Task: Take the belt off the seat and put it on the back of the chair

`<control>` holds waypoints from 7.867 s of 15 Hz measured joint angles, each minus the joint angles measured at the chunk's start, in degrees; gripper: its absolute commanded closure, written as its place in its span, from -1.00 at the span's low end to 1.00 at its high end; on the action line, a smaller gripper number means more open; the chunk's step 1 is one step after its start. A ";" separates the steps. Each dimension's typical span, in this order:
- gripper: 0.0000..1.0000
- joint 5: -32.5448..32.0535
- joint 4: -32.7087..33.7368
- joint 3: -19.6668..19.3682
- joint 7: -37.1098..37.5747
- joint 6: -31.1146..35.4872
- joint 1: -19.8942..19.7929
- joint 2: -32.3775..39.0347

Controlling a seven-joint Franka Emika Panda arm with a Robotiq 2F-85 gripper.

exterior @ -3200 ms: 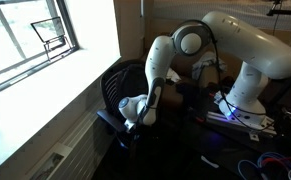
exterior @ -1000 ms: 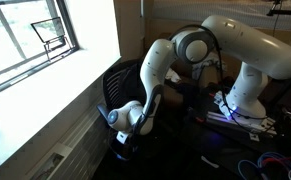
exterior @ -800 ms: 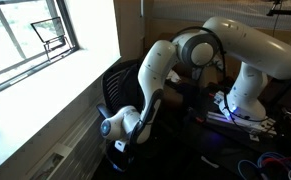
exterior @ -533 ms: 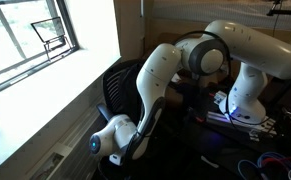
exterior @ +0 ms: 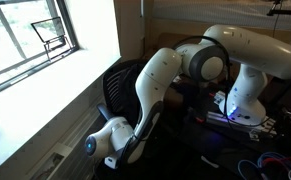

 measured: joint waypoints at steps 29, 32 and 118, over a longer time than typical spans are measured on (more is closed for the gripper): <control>-1.00 -0.83 15.74 -13.53 20.91 -2.30 12.13 9.82; -1.00 -0.80 15.37 -13.50 20.75 1.40 11.76 9.83; -0.33 -35.97 -5.39 -7.16 34.12 42.62 -8.91 9.52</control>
